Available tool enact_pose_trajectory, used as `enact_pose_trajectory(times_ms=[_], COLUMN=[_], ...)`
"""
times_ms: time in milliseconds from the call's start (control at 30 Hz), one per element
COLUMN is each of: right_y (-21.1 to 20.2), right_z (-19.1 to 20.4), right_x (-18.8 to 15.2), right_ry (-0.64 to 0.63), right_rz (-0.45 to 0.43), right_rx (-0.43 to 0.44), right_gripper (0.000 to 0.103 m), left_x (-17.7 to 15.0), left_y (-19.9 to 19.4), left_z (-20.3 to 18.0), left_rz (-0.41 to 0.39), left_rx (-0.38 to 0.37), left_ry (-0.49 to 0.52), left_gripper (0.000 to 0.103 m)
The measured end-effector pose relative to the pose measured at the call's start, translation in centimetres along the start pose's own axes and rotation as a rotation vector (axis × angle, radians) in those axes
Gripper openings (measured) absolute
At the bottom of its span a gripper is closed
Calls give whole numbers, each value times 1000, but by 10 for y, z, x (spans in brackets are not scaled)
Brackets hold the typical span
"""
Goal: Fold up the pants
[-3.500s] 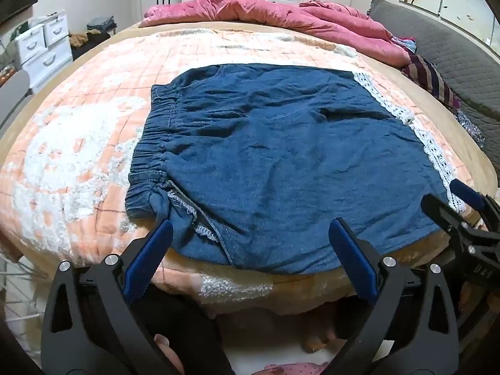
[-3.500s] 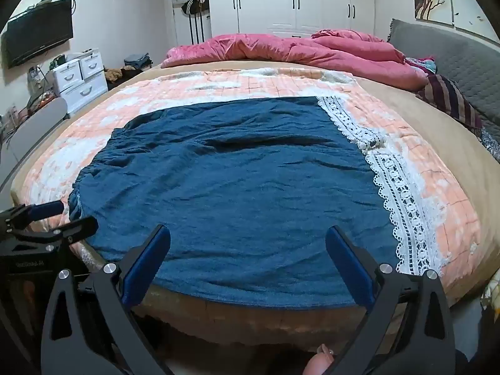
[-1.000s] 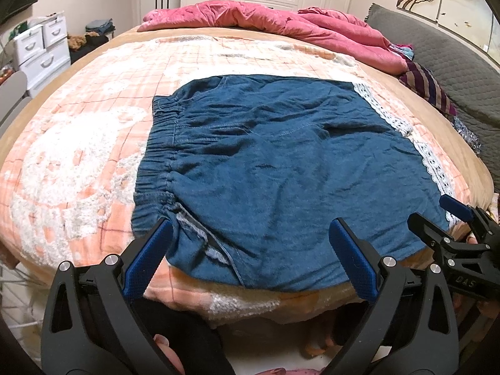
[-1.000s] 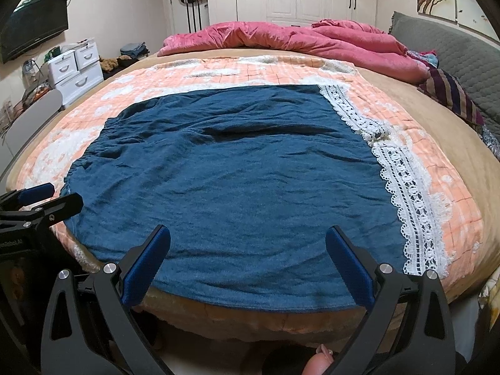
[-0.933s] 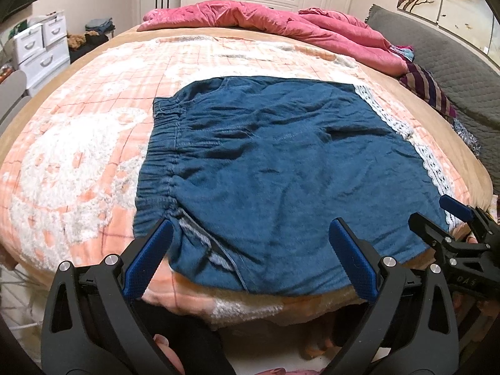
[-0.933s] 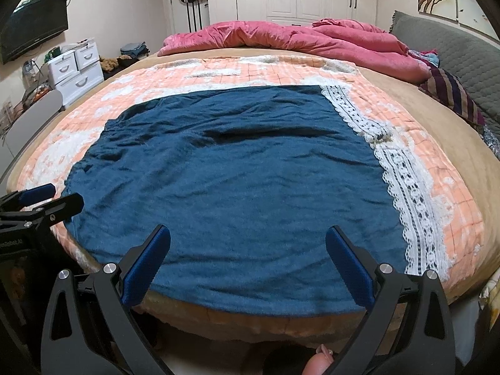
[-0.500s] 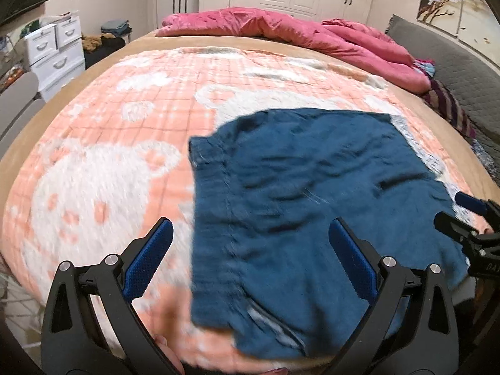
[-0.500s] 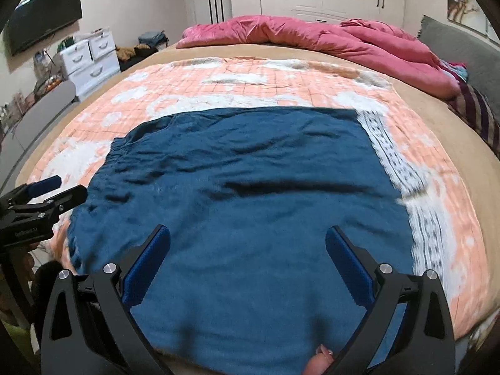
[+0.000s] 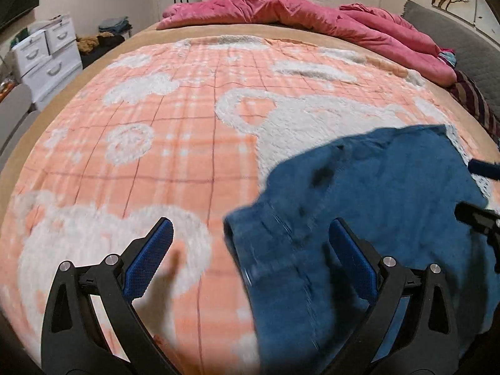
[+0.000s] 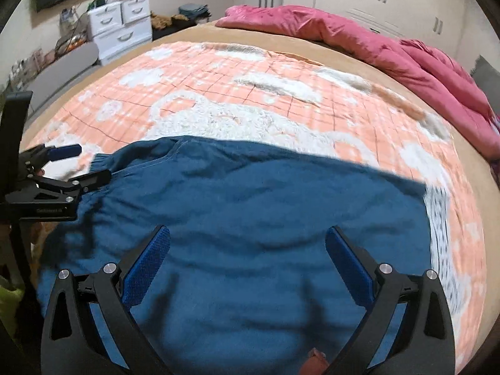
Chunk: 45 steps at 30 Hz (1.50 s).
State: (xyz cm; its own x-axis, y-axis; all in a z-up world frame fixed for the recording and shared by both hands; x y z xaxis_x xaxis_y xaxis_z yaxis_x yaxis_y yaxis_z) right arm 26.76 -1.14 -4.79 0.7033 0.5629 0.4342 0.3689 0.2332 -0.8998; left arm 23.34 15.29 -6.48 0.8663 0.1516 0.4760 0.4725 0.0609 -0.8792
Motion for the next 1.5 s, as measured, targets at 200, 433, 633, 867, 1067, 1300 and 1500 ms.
enact_pose_trajectory(times_ms=[200,433,633,867,1067,1300,1500], right_y=[35,57,91,67,7,-54,-95], right_z=[-15,-12,15,28,29,43,66], right_x=[35,72,78,58,19,-22,-68], right_ry=[-59,-263,-449,-332,-193,-146,-169], right_rz=[58,82,161,113,-8,-89,-156], right_rx=[-6,-30,-25,53,112,122,177], right_gripper=[99,99,62,6,5,5,5], left_x=[8,6,9,9,0,-22,-70], left_y=[22,12,-4,-10,-32,-85,-112], left_z=[-10,-16,-18,-19,-20,-40,-48], left_rz=[16,-41,-116,-151,-212,-330,-345], left_rx=[-86,-95,-89,-47,-41,-16,-18], left_ry=[47,86,90,111,112,151,178], left_gripper=[41,27,26,26,26,27,28])
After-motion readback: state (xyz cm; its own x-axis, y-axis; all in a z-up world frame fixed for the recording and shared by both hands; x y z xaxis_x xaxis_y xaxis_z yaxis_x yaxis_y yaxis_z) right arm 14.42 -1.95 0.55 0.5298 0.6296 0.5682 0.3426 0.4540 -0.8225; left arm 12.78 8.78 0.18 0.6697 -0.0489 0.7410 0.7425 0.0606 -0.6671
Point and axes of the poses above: each gripper's, at about its wrist camera, not at the fingertips, and y roughly the way its jaws point, z to its left, x to its top, the point moved 7 cm from there along y, roughly the way its jaws point, and after that the axes turned 11 degrees about z, right-handed, at the moved point
